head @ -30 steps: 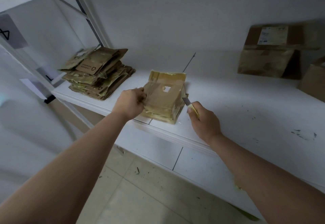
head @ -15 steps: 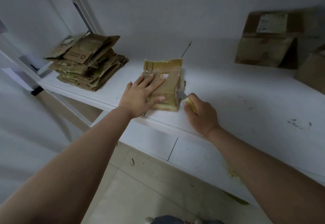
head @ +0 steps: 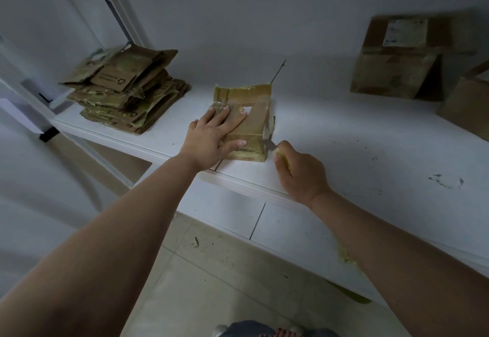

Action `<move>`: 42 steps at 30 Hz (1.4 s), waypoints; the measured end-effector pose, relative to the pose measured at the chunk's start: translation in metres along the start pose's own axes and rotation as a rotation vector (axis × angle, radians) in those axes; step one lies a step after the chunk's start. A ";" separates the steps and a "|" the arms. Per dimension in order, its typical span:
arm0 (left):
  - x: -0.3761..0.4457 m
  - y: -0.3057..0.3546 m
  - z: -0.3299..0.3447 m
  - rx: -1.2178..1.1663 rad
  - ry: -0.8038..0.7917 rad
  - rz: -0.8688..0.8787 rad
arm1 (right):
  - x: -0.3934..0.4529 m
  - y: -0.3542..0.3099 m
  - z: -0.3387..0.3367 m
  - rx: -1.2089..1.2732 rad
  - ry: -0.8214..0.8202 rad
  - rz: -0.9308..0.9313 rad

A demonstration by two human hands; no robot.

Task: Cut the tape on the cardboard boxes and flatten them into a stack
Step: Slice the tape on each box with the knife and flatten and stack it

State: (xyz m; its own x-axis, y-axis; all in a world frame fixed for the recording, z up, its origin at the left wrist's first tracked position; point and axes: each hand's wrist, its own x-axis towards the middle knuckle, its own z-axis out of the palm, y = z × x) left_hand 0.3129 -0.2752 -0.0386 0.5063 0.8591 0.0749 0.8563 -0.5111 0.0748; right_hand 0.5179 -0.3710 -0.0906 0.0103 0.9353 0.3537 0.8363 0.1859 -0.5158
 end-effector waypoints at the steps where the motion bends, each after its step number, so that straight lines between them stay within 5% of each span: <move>1: 0.000 0.000 0.000 -0.001 0.001 0.000 | 0.000 0.000 0.001 -0.031 0.004 -0.003; 23: 0.001 0.005 -0.012 -0.027 -0.087 -0.024 | -0.004 -0.007 -0.003 -0.388 -0.207 -0.012; 30: -0.006 0.028 -0.018 0.232 -0.032 -0.250 | -0.012 0.001 -0.006 -0.302 -0.051 0.031; 37: -0.026 0.004 -0.031 0.265 0.000 -0.134 | -0.012 0.006 -0.002 -0.247 0.314 -0.108; 42: -0.021 0.017 -0.021 0.301 0.083 -0.143 | -0.007 0.011 0.007 -0.206 0.229 -0.253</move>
State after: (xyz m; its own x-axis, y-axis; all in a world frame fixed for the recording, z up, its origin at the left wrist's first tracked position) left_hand 0.3149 -0.3029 -0.0183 0.3794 0.9101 0.1668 0.9161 -0.3442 -0.2057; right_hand 0.5228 -0.3734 -0.1039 -0.1076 0.7722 0.6262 0.9204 0.3155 -0.2308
